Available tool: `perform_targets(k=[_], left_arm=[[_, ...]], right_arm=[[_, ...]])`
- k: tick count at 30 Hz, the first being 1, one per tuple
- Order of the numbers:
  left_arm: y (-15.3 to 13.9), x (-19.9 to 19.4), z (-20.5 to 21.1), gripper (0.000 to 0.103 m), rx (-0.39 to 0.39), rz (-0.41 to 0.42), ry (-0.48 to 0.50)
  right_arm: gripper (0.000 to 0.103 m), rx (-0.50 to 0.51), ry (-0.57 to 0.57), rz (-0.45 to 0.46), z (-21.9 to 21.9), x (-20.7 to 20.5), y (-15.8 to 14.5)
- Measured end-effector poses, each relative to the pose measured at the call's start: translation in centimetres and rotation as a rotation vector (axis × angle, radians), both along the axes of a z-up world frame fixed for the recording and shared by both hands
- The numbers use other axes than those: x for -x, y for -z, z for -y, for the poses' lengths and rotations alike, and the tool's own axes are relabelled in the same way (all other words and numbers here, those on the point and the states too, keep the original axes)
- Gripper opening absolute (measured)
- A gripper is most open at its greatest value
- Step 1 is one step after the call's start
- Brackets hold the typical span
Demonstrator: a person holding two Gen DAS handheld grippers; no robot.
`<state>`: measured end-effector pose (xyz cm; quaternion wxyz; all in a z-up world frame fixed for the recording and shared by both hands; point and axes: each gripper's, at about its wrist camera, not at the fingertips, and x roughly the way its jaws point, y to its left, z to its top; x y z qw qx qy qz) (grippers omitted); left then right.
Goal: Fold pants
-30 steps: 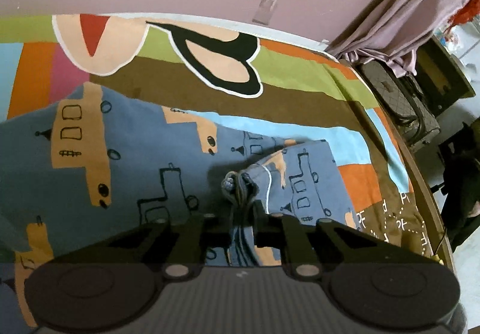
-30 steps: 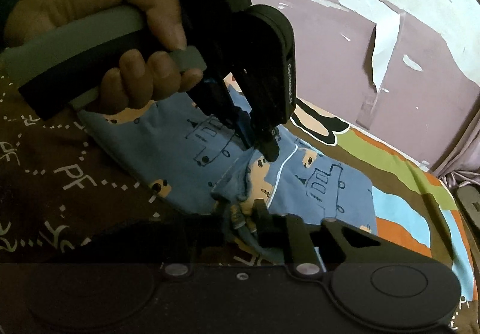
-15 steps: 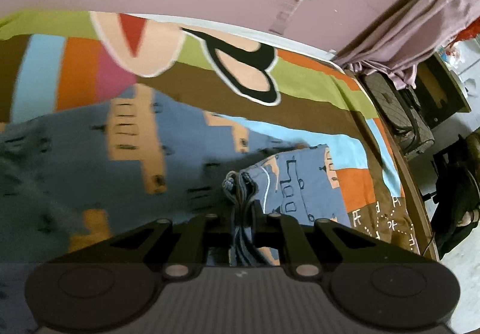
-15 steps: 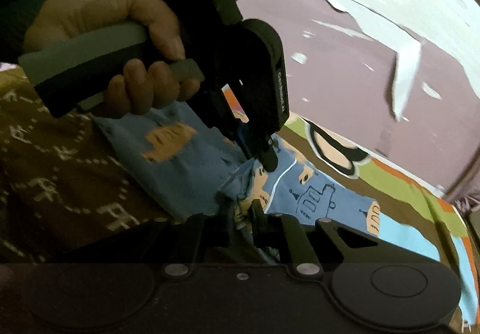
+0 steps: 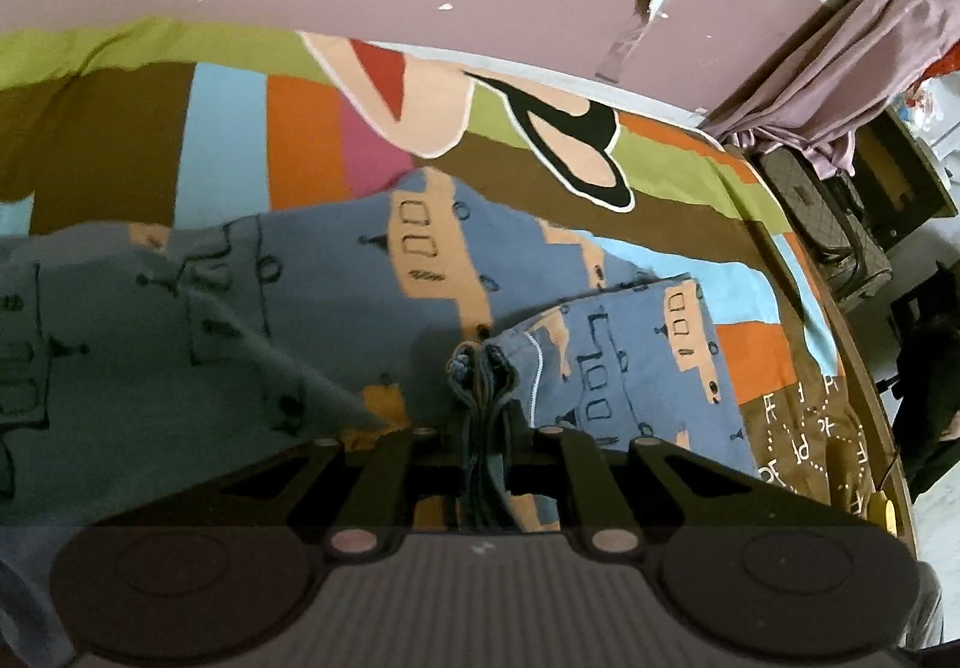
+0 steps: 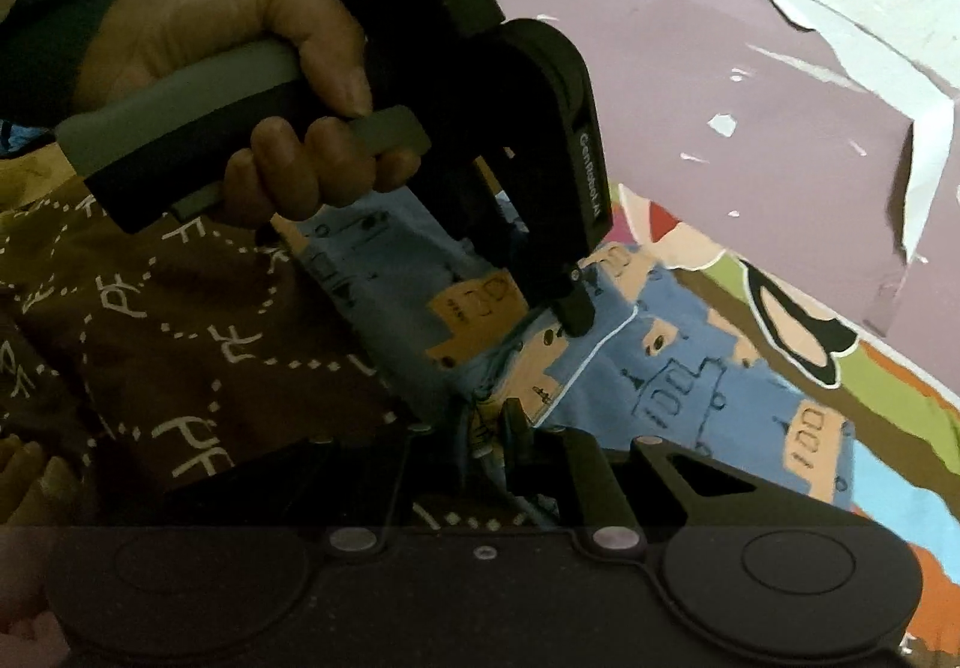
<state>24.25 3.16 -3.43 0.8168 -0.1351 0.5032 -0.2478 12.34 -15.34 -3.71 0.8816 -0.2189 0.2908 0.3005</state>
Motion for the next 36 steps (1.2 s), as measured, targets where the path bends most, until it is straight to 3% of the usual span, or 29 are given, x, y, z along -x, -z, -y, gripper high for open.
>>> perform_targets(k=[3, 6, 8, 13, 15, 17, 19, 24, 28, 32, 36], left_arm=[[0.3, 0.1, -0.6, 0.022, 0.019, -0.02, -0.029], [-0.4, 1.3, -0.6, 0.037, -0.008, 0.021, -0.049], [-1.0, 2.3, -0.3, 0.054, -0.043, 0.07, -0.044], [-0.6, 4.6, 1.5, 0.058, -0.17, 0.119, -0.055], [-0.2, 5.3, 2.2, 0.059, -0.232, 0.146, -0.048], [0.1, 5.9, 2.9, 0.061, -0.285, 0.183, -0.039], [0.3, 6.2, 2.9, 0.063, -0.287, 0.193, -0.05], [0.0, 6.3, 1.5, 0.069, -0.233, 0.168, -0.095], [-0.9, 6.9, -0.3, 0.085, -0.187, 0.168, -0.181], [0.0, 7.2, -0.7, 0.084, -0.249, 0.146, -0.18], [0.2, 8.2, -0.2, 0.085, -0.302, 0.192, -0.142]], right_arm=[[0.015, -0.006, -0.005, 0.002, 0.4, 0.1, 0.1], [0.025, -0.023, 0.007, 0.007, 1.7, 0.3, -0.6], [0.045, -0.029, 0.036, 0.028, 3.1, 0.6, -1.4], [0.054, 0.059, 0.181, 0.093, 6.9, -0.7, -1.5], [0.054, 0.073, 0.255, 0.061, 8.1, -2.4, -1.0], [0.061, 0.086, 0.284, 0.038, 8.8, -3.3, -0.2], [0.063, 0.15, 0.265, 0.028, 8.7, -3.9, 1.0], [0.071, 0.098, 0.245, 0.057, 8.5, -4.2, -0.2], [0.075, 0.069, 0.154, 0.104, 5.9, -6.0, -1.5], [0.075, 0.041, 0.096, 0.11, 3.3, -8.9, -1.9], [0.076, 0.106, 0.03, 0.081, 1.5, -11.9, -0.1]])
